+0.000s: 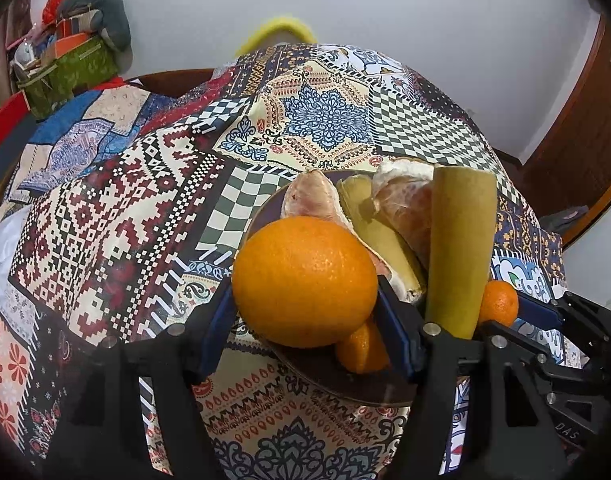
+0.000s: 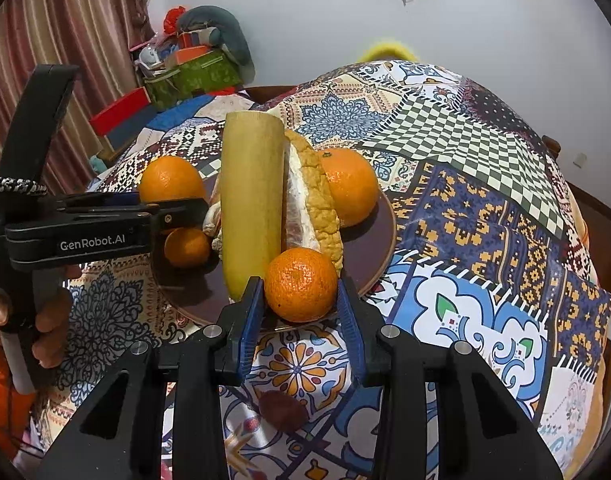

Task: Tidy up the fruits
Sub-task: 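Lower the large orange and tangerine onto the plate and open both grippers, then move each tool toward a dark-red date on the cloth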

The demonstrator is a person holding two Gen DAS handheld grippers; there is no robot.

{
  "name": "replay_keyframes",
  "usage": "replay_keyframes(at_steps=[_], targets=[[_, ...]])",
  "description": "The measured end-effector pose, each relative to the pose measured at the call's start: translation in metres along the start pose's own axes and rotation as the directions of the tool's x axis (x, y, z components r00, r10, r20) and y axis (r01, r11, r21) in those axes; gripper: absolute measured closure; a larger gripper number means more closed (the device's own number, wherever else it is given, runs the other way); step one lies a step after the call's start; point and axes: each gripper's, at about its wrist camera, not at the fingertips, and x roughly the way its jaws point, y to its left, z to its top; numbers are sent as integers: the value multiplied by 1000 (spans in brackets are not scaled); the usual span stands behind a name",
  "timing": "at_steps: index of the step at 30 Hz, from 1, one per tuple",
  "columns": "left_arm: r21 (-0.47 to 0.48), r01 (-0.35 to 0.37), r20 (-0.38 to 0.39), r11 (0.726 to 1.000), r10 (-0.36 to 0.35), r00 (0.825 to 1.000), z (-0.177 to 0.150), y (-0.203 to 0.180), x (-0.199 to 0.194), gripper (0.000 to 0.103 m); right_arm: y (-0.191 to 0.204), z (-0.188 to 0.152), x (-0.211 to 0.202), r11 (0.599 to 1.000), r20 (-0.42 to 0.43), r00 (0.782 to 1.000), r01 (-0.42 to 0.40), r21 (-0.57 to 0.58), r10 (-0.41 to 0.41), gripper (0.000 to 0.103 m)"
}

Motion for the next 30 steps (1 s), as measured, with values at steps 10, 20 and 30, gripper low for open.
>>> replay_keyframes(at_steps=[10,20,30], targets=[[4,-3,-21,1000,3,1000,-2,0,-7,37,-1,0,2,1000,-26,1000,1,4,0,64],[11,-5,30,1000,4,1000,-5,-3,-44,37,4,-1,-21,1000,9,1000,19,0,-19,58],[44,-17,129,999,11,992,-15,-14,-110,37,18,2,-73,999,90,995,41,-12,-39,58]])
